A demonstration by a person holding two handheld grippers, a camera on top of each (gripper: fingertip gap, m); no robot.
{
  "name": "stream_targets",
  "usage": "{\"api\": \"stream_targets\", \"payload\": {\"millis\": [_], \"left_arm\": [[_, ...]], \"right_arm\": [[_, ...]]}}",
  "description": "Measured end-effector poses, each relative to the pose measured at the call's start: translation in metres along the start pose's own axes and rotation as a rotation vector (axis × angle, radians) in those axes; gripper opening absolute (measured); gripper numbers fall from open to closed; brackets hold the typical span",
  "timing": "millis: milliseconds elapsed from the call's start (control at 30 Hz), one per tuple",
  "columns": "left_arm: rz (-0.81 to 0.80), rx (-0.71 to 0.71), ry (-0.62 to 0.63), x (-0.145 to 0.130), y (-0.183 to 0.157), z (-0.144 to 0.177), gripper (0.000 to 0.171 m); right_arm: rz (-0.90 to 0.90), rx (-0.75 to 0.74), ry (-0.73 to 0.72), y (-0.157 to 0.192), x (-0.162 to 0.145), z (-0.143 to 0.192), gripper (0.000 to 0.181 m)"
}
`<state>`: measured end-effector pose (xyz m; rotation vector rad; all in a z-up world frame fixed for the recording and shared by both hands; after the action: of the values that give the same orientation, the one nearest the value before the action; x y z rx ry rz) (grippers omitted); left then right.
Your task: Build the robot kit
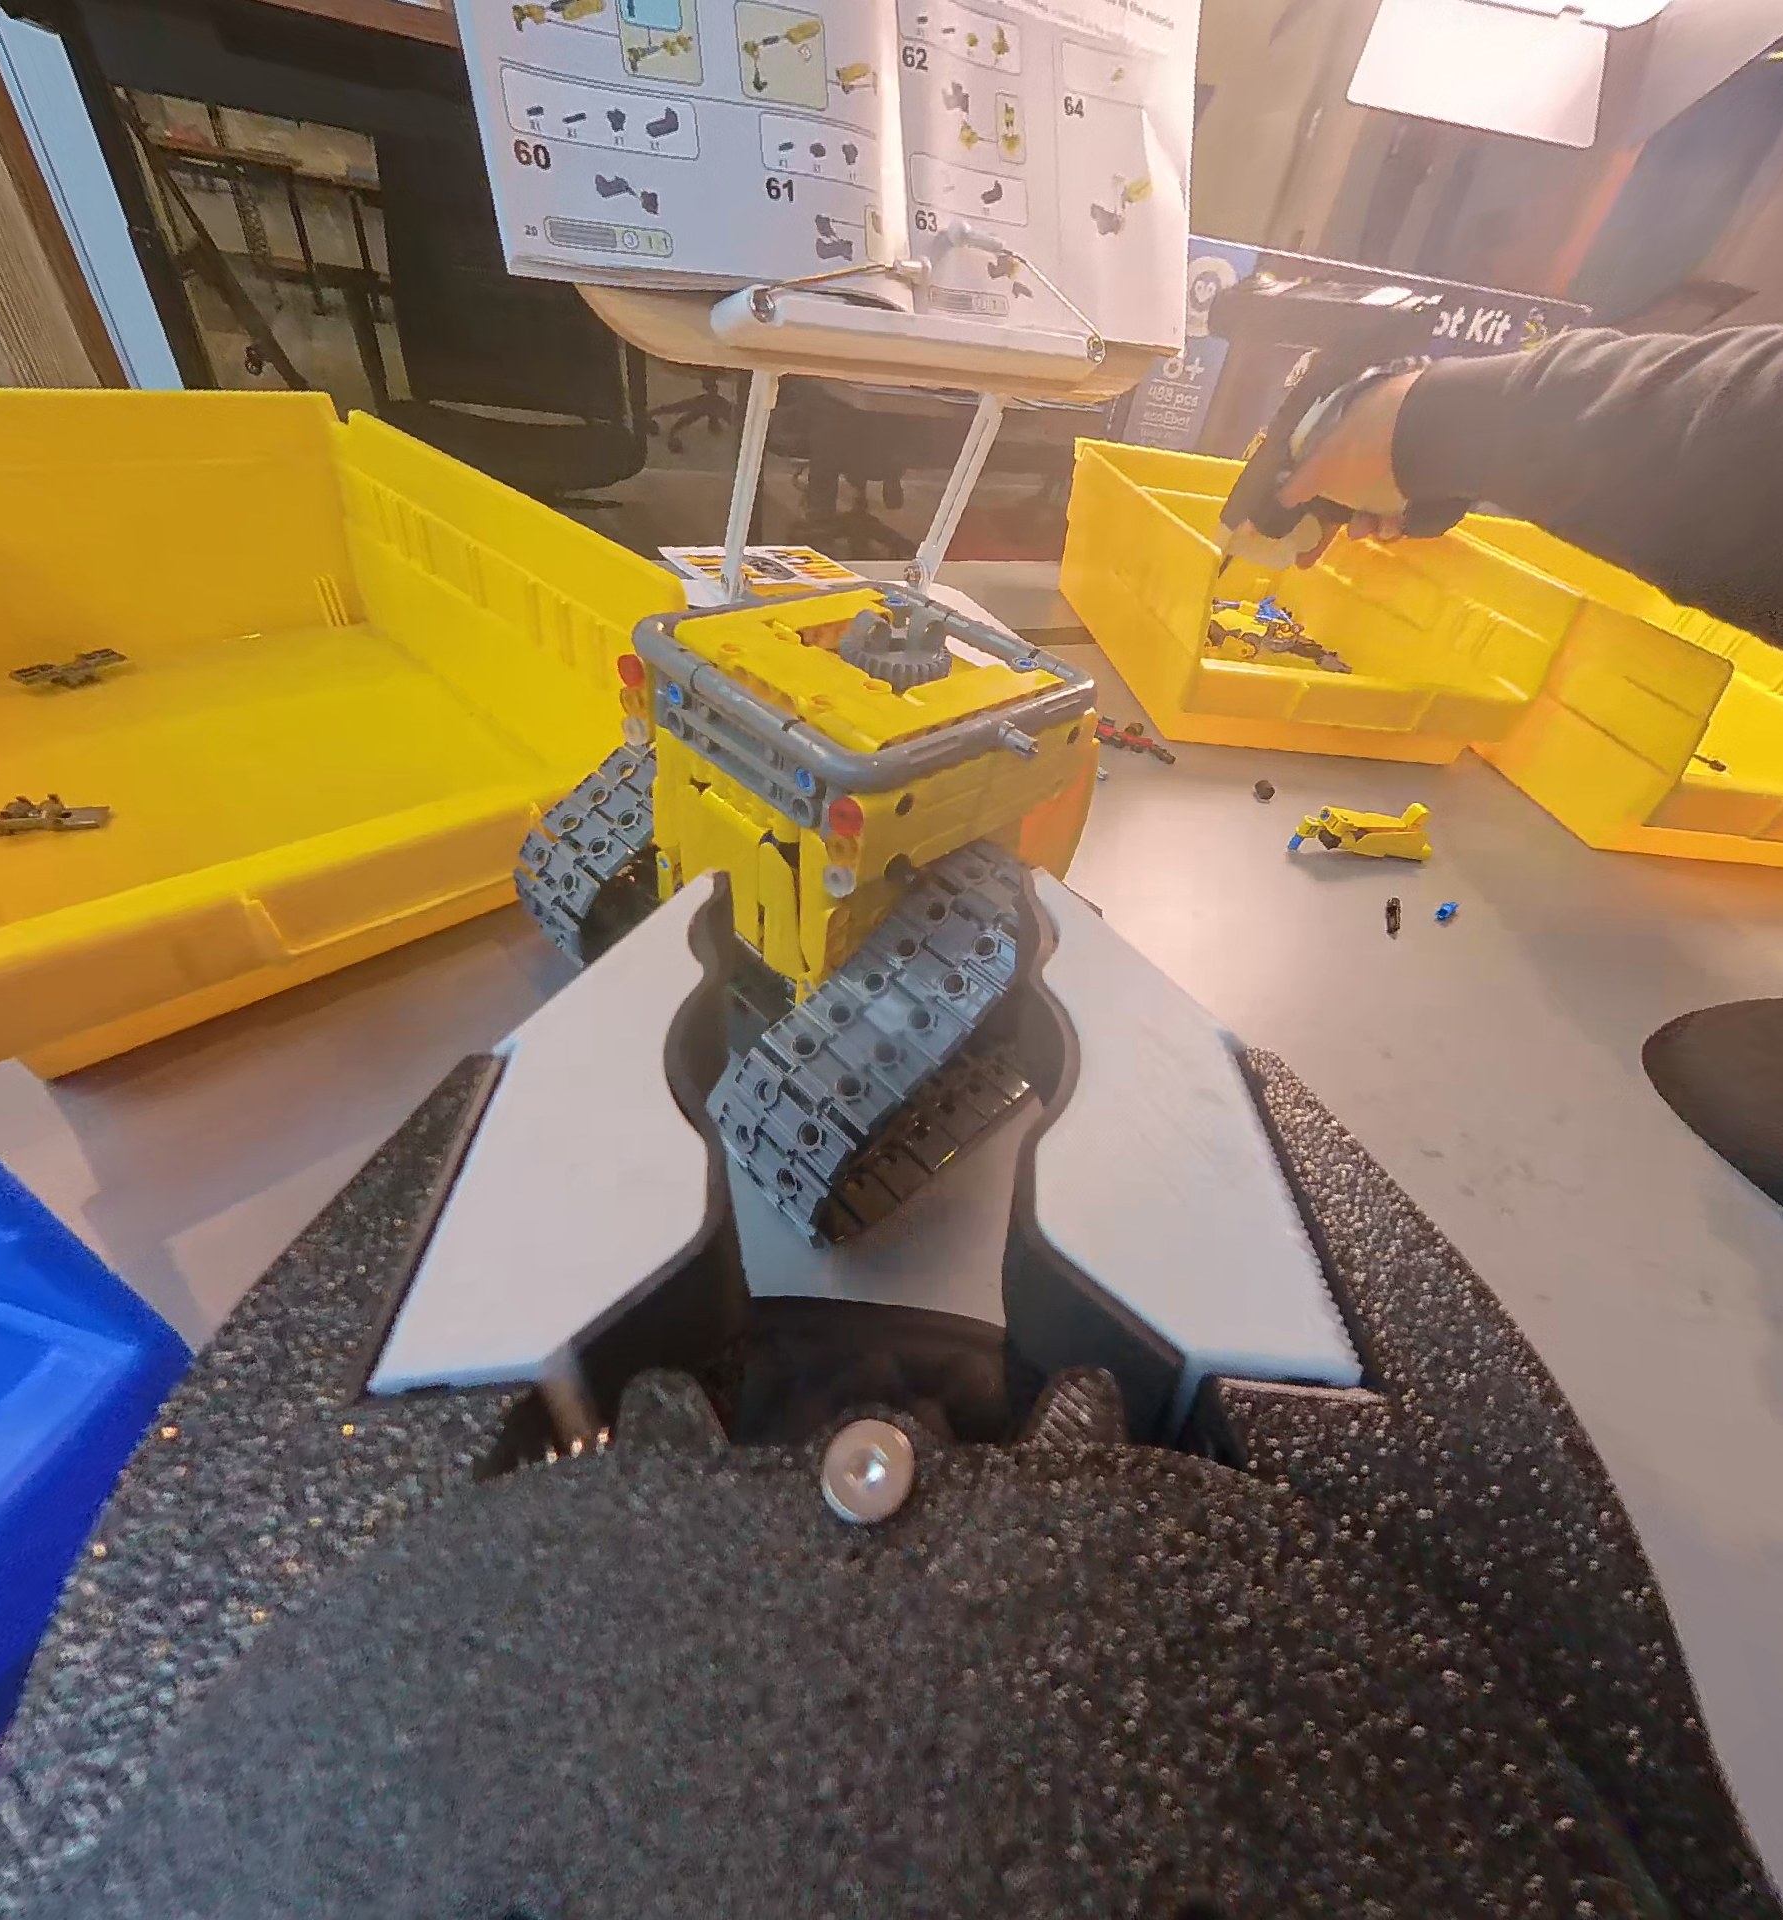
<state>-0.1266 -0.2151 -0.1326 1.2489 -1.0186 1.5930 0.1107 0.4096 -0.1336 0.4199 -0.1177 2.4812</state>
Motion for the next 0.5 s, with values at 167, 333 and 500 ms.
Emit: {"api": "stream_targets", "payload": {"millis": [167,333,500], "left_arm": [[0.029,-0.016,0.005,0.0,0.003,0.0,0.053],[0.074,-0.031,-0.006,0.001,0.008,0.001,0.053],[0.119,-0.043,-0.009,0.001,0.012,0.001,0.053]], "right_arm": [[-0.084,-0.027,-0.009,-0.005,0.001,-0.017,0.016],[-0.161,0.036,-0.064,-0.012,0.0,-0.017,0.015],[-0.139,0.114,-0.11,-0.006,0.001,-0.009,0.0]]}}
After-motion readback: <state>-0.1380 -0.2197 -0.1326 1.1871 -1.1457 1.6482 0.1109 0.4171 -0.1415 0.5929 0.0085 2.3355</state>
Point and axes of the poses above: each gripper's, where its closed fingertips meet, z back along the fingers, x out of its top, y = z × x across the jaws, the point moved 10 cm from there along z, back along the fingers, and after that the axes turned 15 degrees about x, right-handed, at the moved point
